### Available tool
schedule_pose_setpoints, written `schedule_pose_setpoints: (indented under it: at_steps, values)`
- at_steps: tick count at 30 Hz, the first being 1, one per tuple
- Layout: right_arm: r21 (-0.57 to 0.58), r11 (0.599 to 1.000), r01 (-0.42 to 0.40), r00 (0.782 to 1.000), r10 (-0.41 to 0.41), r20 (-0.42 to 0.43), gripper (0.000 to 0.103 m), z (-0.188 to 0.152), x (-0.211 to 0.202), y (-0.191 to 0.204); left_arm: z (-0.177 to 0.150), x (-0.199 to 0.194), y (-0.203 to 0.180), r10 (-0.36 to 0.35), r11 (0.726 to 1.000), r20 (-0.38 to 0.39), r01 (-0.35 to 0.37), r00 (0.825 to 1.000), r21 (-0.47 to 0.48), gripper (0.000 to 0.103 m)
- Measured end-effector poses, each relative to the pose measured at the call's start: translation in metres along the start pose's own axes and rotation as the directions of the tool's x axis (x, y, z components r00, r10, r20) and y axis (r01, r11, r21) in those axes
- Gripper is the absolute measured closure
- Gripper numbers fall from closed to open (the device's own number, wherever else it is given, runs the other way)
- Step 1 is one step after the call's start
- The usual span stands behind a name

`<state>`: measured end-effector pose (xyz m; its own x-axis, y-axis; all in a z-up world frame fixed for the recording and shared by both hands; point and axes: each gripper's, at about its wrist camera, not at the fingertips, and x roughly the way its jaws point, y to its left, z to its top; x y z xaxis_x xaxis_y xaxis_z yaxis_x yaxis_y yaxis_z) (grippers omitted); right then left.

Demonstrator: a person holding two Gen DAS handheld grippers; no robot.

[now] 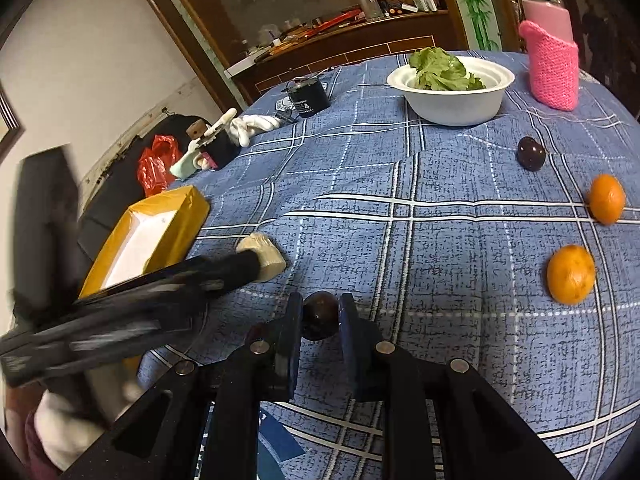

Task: Organize fruits
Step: 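Grasp a beige cube with the left tool while the right tool grasps a dark plum, then lower the beige cube and dark plum into the white tray and release both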

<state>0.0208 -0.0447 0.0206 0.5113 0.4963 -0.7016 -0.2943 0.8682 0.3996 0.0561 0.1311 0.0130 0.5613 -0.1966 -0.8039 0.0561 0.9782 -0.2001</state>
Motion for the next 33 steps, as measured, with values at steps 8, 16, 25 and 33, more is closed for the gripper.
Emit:
schedule_pose_setpoints:
  at_steps: [8,16,25,33]
  values:
    - [0.013,1.0,0.016,0.998,-0.016,-0.055,0.046,-0.001,0.014,-0.006,-0.004,-0.012,0.01,-0.025,0.999,0.051,0.026,0.998,-0.021,0.064]
    - [-0.113,0.993,-0.022,1.0,0.021,-0.013,0.041,-0.006,0.008,0.02,-0.024,-0.075,0.045,-0.071,0.984,0.153,0.094,0.986,-0.152,0.064]
    - [-0.015,1.0,-0.018,0.999,0.017,-0.035,0.041,-0.006,0.016,0.001,-0.054,-0.128,0.081,-0.027,0.97,0.22,0.079,0.975,-0.231,0.064]
    - [-0.06,0.988,0.143,0.989,-0.144,-0.018,0.075,-0.01,0.017,0.01,-0.072,-0.16,0.116,0.034,0.958,0.257,0.042,0.966,-0.285,0.064]
